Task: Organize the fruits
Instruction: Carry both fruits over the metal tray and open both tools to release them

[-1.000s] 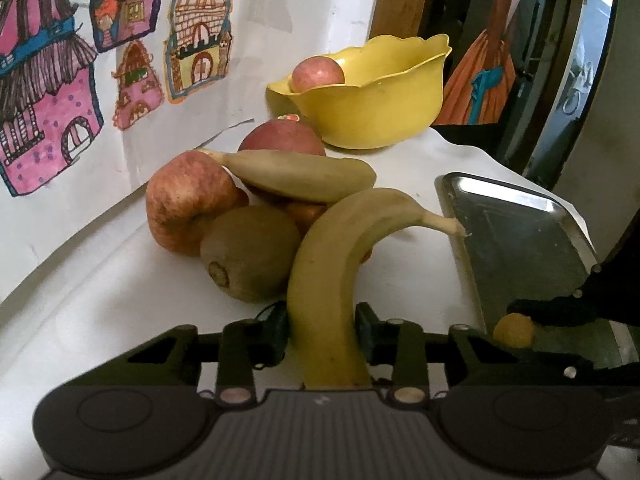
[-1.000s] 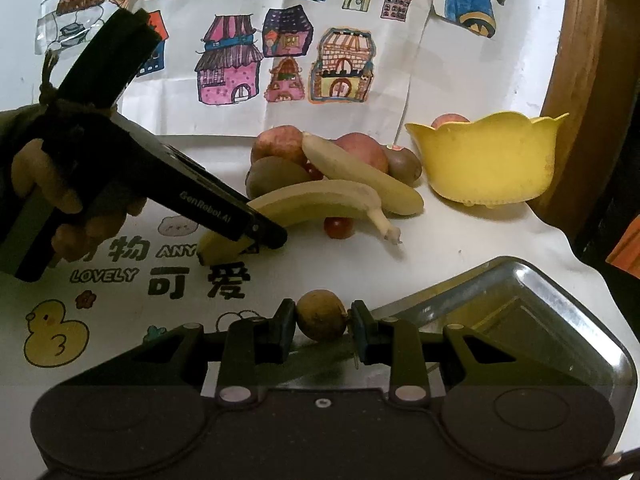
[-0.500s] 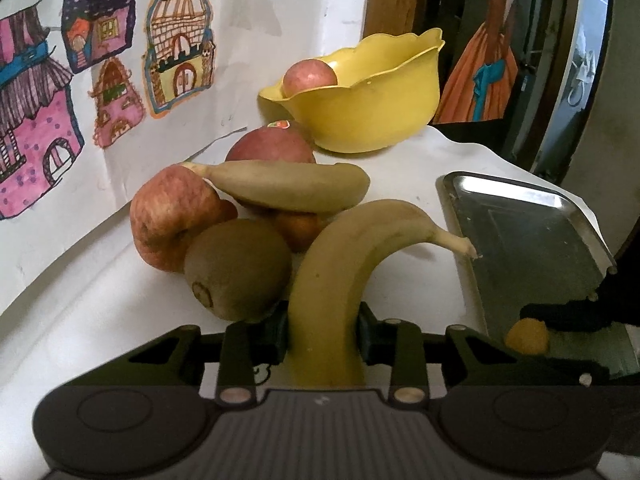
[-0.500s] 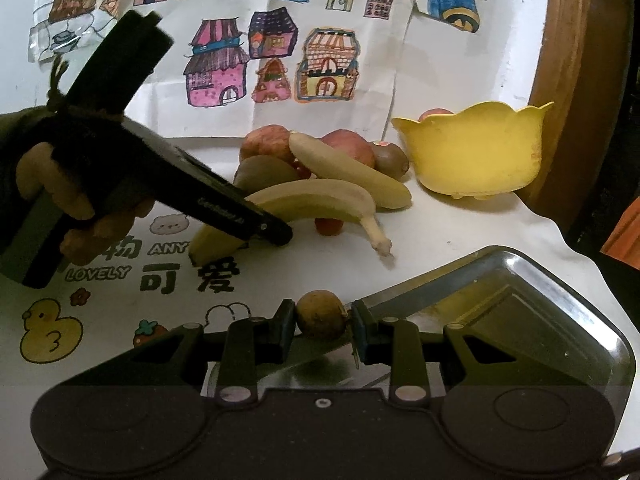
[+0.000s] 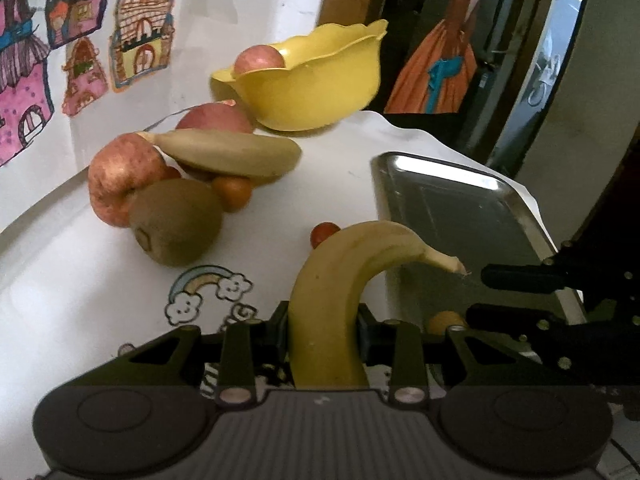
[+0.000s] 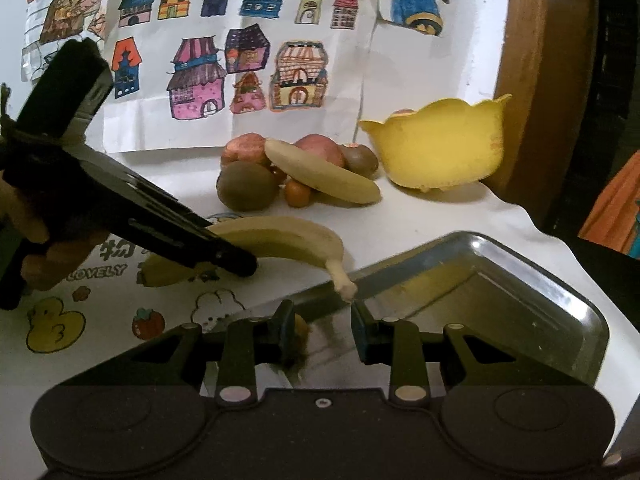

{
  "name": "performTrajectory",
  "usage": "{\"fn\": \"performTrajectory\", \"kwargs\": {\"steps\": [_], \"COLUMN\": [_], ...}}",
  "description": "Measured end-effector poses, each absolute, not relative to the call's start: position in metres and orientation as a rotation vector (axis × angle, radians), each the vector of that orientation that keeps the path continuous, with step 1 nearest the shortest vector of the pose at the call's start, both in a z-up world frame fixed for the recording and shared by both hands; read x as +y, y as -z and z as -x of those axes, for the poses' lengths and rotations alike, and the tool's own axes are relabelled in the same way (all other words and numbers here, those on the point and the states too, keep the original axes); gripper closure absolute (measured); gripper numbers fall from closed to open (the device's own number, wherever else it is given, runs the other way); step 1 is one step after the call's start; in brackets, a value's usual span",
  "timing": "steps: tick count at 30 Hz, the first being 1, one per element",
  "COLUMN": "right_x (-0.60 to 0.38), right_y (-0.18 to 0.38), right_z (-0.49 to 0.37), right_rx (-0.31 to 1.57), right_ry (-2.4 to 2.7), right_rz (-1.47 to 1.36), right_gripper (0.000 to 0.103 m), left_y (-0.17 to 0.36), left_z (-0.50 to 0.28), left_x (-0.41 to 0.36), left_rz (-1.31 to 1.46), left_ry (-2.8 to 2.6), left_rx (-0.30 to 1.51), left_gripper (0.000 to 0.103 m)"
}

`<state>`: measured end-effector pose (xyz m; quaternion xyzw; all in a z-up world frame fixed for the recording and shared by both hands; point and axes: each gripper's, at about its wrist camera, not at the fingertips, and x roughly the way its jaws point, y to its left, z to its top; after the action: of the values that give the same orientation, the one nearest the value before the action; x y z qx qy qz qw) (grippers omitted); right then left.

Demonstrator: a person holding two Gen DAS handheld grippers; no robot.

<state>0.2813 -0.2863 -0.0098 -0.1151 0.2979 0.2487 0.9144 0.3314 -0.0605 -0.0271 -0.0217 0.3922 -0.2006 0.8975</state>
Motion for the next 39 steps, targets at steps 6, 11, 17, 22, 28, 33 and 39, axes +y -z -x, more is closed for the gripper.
{"fn": "performTrajectory", "kwargs": {"steps": [6, 11, 17, 22, 28, 33, 39], "right_x": [-0.284, -0.293, -0.312, -0.326, -0.34, -0.347, -0.352], "right_y": [0.012, 0.01, 0.009, 0.011, 0.015, 0.019, 0.023], "right_z": [-0.277, -0.269, -0.252, -0.233, -0.203, -0.19, -0.187], "right_rx": [0.618, 0.605, 0.594, 0.554, 0.508, 0.511, 0.522], "right_ry": [-0.525, -0.513, -0.46, -0.372, -0.282, -0.262, -0.245], "right_rz": [0.231, 0.216, 0.181, 0.146, 0.159, 0.162, 0.151], "right_gripper": [0.071, 0.07, 0.061, 0.051, 0.039, 0.037, 0.037], "left_y": [0.025, 0.016, 0.008, 0.008, 0.014, 0.023, 0.033], "left_z": [-0.323, -0.317, -0.313, -0.313, -0.319, -0.319, -0.32], "left_x": [-0.061, -0.066, -0.086, -0.117, -0.154, -0.178, -0.188], "left_rz": [0.08, 0.099, 0.123, 0.118, 0.071, 0.004, -0.033], "left_ry": [0.412, 0.426, 0.467, 0.516, 0.543, 0.532, 0.505], "left_rx": [0.812, 0.794, 0.774, 0.755, 0.746, 0.759, 0.784], "left_gripper": [0.067, 0.067, 0.067, 0.067, 0.067, 0.067, 0.067]}}
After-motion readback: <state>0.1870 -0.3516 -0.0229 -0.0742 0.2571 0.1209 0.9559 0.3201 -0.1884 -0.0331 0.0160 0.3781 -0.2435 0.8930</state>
